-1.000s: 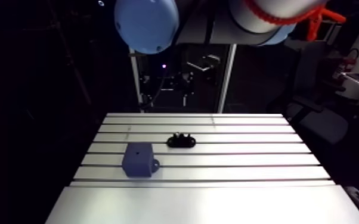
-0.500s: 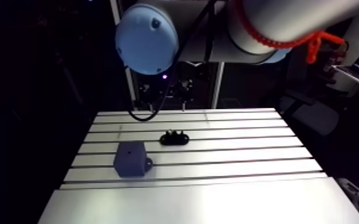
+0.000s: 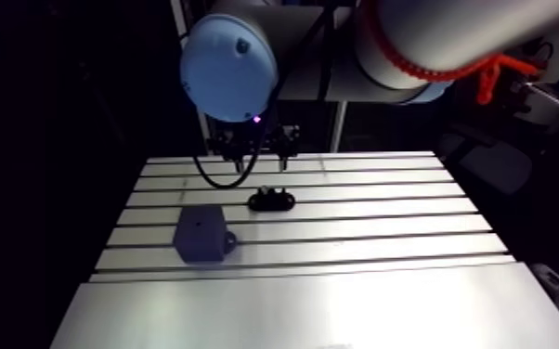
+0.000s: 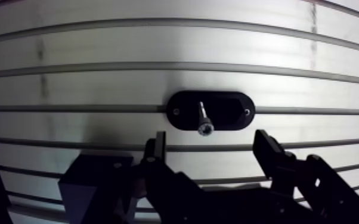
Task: Pick up the M10 bolt and insert it into the hole until fully seated.
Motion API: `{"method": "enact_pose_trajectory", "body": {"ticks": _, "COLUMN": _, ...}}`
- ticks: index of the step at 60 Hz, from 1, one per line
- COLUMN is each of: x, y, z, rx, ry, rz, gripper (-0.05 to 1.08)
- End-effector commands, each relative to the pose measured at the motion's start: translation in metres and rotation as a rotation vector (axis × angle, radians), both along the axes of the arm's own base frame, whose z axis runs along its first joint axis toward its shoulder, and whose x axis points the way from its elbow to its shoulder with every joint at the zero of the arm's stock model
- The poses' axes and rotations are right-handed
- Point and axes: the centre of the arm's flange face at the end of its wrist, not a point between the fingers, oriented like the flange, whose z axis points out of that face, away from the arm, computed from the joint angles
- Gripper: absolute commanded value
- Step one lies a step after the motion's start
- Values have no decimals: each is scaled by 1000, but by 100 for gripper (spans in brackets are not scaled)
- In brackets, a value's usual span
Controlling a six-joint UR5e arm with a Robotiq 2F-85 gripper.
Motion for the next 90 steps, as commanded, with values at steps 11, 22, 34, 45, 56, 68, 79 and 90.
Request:
{"method": "enact_pose_trajectory", "body": {"ticks": 11, "x": -5, "y": -1, "z": -17, "rx": -1, "ry": -12, "rz": 1, "gripper": 27}}
{"method": "enact_pose_trajectory", "body": {"ticks": 22, "x": -5, "y": -1, "z": -22, "rx": -2, "ry": -21, "rz": -1, "gripper": 32}}
{"method": "enact_pose_trajectory", "body": {"ticks": 34, "x": -5, "y": -1, "z": -25, "rx": -1, "ry": -20, "rz": -2, "gripper": 37}}
{"method": "enact_pose_trajectory", "body": {"ticks": 45, "x": -4, "y": -2, "z": -28, "rx": -1, "ry": -26, "rz": -1, "gripper": 37}}
{"method": "enact_pose_trajectory", "body": {"ticks": 56, "x": -4, "y": -2, "z": -30, "rx": 0, "ry": -22, "rz": 2, "gripper": 38}}
{"method": "enact_pose_trajectory", "body": {"ticks": 68, "x": -4, "y": -1, "z": -34, "rx": -1, "ry": -29, "rz": 1, "gripper": 41}}
{"method": "enact_pose_trajectory", "body": {"ticks": 79, "x": -4, "y": -1, "z": -35, "rx": -1, "ry": -31, "rz": -1, "gripper": 41}}
{"method": "enact_pose_trajectory", "body": {"ticks": 90, "x": -3, "y": 1, "z": -37, "rx": -1, "ry": -32, "rz": -4, "gripper": 41}}
